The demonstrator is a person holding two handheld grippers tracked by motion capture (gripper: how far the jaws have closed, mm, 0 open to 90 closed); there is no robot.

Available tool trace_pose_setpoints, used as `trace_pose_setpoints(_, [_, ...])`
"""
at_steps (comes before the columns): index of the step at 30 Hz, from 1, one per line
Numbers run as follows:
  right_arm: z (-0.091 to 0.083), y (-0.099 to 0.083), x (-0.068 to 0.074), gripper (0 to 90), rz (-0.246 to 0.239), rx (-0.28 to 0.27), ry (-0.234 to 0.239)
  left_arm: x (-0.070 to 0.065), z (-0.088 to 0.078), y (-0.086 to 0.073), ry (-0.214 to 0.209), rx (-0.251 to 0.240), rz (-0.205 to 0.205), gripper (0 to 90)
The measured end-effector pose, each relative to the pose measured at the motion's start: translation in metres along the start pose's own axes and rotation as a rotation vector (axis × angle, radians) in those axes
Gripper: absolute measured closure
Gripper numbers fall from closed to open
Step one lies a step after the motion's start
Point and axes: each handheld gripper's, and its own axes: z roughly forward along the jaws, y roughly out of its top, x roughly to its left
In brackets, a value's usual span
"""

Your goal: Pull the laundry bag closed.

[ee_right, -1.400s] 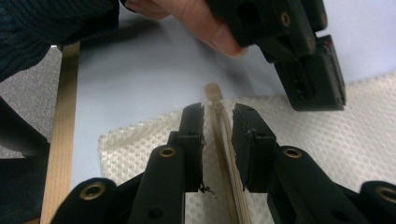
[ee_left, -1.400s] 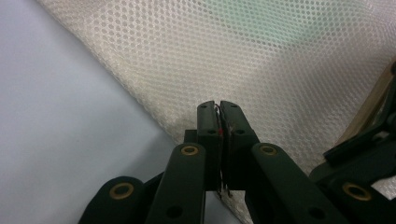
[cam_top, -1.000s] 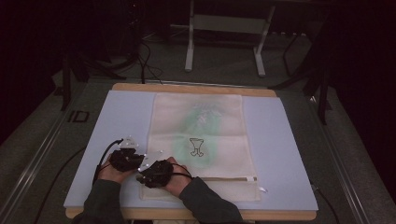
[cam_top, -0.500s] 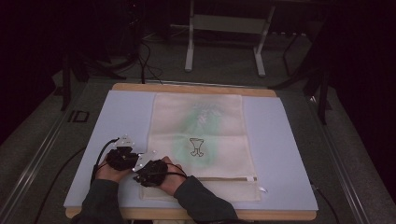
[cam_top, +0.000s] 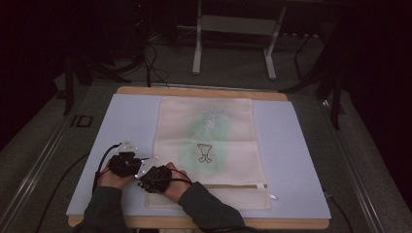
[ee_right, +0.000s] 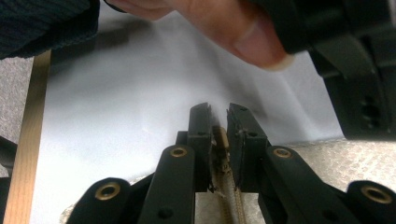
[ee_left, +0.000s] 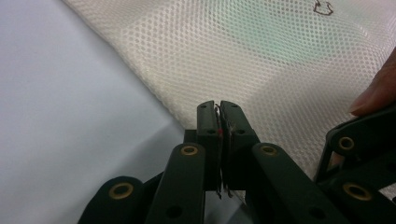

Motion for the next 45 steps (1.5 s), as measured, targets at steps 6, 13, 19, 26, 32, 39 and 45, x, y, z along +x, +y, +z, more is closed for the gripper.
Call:
trace_pose_setpoints(6, [-0.003,-0.001,-0.001,80.7,0.020,-0.027,0.003,0.004,-0.004,-0.001,0.002,-0.025,-0.018,87.5])
trace_pose_setpoints(13, [-0.008,0.000,-0.003,80.8,0.031,-0.061,0.009,0.005,-0.006,-0.002,0.004,-0.038,-0.019,87.5])
trace_pose_setpoints(19, [-0.015,-0.002,-0.005,80.9,0.050,-0.094,0.023,0.006,-0.007,-0.002,0.009,-0.040,-0.024,87.5])
trace_pose_setpoints(26, [-0.025,-0.007,-0.005,80.8,0.049,-0.102,0.024,0.005,-0.007,-0.002,0.007,-0.036,-0.020,87.5])
trace_pose_setpoints(32, [-0.032,-0.015,-0.007,80.8,0.055,-0.096,0.031,0.003,-0.005,-0.001,0.007,-0.023,-0.009,87.4])
trace_pose_setpoints(39, [-0.032,-0.022,-0.009,80.8,0.071,-0.091,0.043,0.002,-0.004,-0.001,0.005,-0.018,-0.006,87.3])
trace_pose_setpoints(45, [-0.030,-0.023,-0.012,80.6,0.088,-0.088,0.063,0.002,-0.004,-0.001,0.006,-0.017,-0.005,87.3])
